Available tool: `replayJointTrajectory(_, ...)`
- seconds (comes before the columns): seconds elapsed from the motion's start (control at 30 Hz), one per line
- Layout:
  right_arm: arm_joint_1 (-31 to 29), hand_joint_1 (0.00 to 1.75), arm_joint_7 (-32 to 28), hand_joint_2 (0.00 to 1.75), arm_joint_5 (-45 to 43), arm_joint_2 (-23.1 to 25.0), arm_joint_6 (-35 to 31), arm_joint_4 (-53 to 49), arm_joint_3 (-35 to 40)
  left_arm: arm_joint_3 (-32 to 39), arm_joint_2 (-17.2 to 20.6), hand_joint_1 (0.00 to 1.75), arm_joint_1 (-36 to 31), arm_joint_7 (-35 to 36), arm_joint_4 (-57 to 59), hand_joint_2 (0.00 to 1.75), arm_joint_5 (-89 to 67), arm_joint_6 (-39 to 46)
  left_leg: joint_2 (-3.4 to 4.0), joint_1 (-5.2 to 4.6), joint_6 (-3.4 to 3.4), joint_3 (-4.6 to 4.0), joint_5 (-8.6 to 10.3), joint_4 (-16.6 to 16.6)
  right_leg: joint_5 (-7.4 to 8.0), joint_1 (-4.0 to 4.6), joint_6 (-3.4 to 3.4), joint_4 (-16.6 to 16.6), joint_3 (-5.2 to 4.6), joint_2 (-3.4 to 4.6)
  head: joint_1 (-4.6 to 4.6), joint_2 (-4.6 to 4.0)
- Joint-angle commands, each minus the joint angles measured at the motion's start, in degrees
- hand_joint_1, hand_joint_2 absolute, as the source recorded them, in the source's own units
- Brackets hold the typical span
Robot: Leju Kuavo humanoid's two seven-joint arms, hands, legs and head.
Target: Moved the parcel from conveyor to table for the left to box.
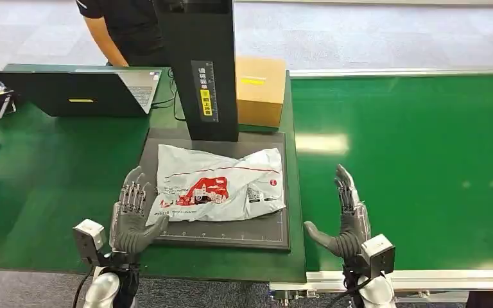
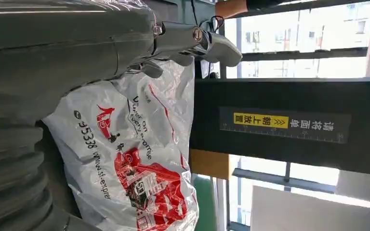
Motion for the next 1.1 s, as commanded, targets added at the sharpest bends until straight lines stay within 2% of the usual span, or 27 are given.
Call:
replayJointTrajectory(0.03,-0.05,0.00,-1.11,1.75,-0.08,0.77,0.05,1.11,-1.39,0.04,0.55,0.00,-0.40,0.33,1.16,1.75,-0.07,-0.03,-0.01,0.00,0.02,0.14,0.01,-0.12,0.00,0.02,-0.07,-0.11,0.15,-0.03,0.00,0.00)
replayJointTrajectory(1.1,-0.55,0.00,-1.08,1.75,-0.10,1.04,-0.65,2.06,-1.24,0.43,0.75,0.00,-0.02,0.33,1.25,1.75,-0.12,0.11,0.00,0.01,0.02,0.11,0.01,-0.07,0.00,0.02,-0.05,-0.08,0.11,-0.01,0.00,0.00)
